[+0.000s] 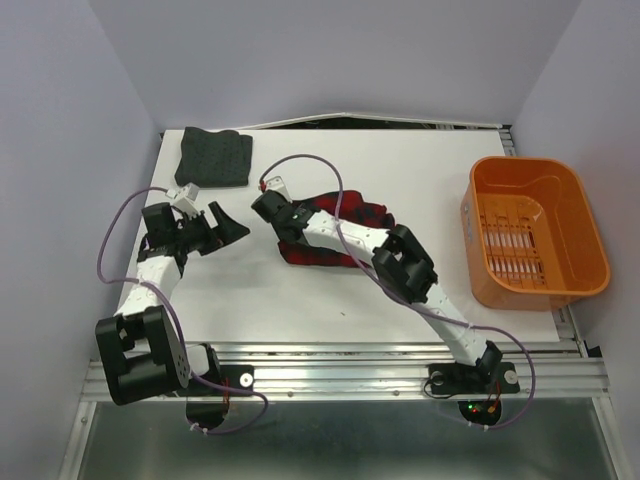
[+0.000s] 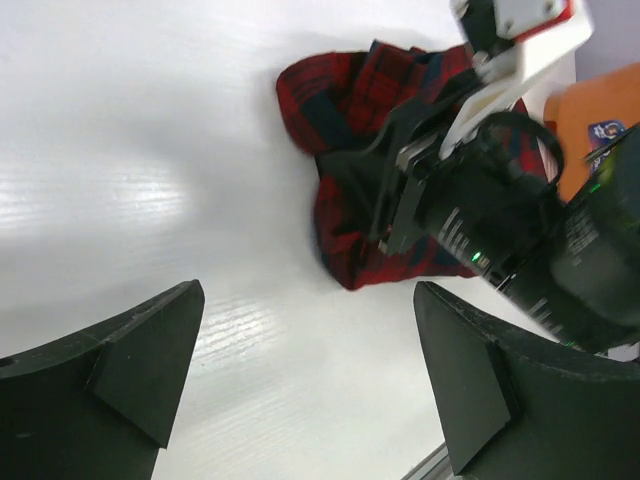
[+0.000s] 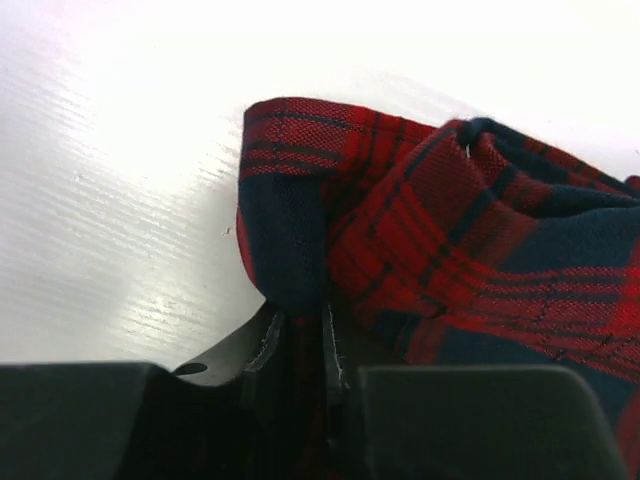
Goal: Fold and stack the skirts
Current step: Neatly place the folded skirt to the corner
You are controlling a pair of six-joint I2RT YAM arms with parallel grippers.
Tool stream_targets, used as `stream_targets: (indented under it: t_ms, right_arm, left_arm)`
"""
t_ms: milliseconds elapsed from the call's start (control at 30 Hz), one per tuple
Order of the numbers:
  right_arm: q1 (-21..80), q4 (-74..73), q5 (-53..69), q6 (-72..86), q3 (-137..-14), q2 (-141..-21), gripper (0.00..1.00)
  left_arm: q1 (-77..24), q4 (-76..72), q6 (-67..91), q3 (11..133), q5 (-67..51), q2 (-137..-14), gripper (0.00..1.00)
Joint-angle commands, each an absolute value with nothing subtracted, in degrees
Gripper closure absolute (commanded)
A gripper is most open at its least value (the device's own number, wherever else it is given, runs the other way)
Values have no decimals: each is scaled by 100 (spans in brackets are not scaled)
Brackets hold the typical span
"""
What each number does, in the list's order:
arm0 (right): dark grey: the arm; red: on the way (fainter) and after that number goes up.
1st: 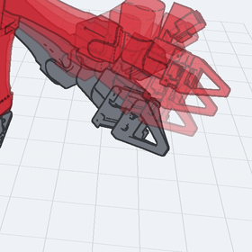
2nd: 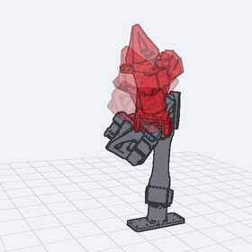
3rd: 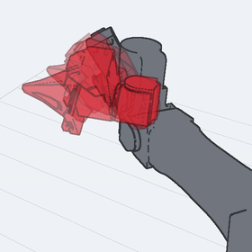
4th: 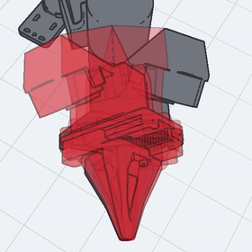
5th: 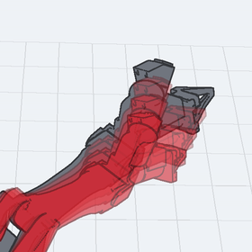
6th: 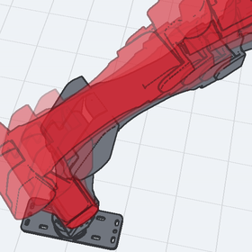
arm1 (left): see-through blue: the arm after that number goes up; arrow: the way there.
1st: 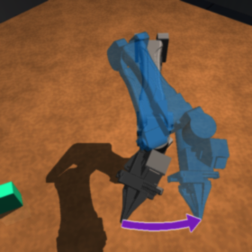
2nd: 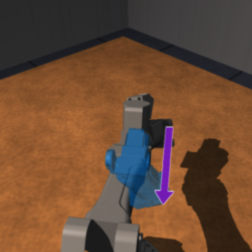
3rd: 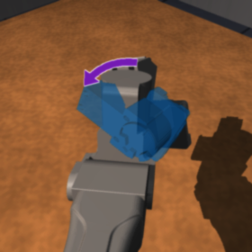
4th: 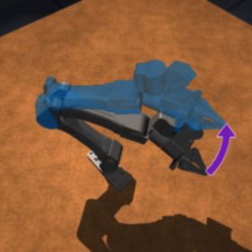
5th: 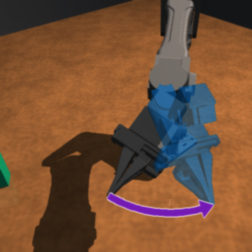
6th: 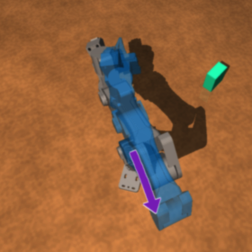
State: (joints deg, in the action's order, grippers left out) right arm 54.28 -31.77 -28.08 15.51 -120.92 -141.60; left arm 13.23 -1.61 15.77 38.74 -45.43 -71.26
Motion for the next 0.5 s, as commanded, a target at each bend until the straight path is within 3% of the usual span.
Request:
stream_targets:
  t_ms: [0, 333, 467]
  right_arm:
    - [5169, -3489, -1680, 1863, -12110, -14432, 99]
    - [4614, -2998, 234, 2408, -12235, -13404, 99]
    - [4500, -2883, 377, 2522, -12199, -13324, 99]
  left_arm:
    - [1327, -421, 1714, 3516, -4745, -7180, 2]
    - [757, -1686, 2222, 3314, -4808, -8164, 1]
    - [203, -2284, 2635, 3436, -4895, -8498, 2]
